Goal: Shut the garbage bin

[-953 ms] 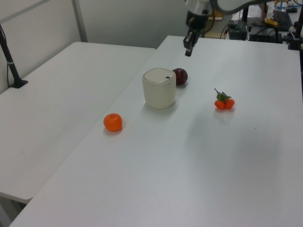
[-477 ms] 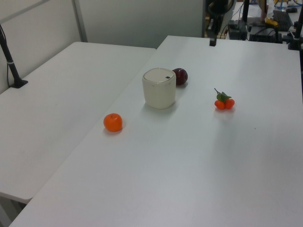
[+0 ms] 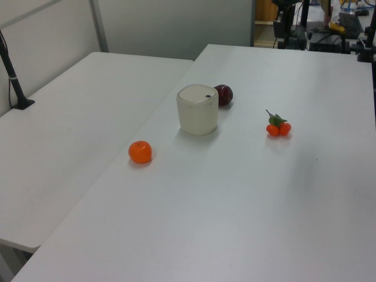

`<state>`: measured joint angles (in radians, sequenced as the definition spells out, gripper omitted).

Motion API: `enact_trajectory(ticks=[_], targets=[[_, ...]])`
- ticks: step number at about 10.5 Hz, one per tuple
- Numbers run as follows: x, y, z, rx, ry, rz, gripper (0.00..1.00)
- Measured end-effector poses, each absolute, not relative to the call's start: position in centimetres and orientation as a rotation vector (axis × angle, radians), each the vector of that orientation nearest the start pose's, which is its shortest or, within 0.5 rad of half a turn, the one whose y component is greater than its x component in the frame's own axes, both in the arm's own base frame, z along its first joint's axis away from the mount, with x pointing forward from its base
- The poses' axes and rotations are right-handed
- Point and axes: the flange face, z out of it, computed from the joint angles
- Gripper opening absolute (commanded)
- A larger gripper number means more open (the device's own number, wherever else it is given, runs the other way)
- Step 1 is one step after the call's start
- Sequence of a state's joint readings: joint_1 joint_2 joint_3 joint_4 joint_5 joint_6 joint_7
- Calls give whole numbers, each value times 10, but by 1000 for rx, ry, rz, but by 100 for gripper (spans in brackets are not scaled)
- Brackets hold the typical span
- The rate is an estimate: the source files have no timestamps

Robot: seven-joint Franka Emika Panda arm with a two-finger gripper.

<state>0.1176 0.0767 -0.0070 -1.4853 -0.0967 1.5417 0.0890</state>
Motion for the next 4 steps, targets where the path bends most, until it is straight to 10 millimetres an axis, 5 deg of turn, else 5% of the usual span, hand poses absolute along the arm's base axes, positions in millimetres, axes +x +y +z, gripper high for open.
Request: enact_trajectory(ticks=[4], targets=[[573, 49, 616, -3269, -44, 28, 100]])
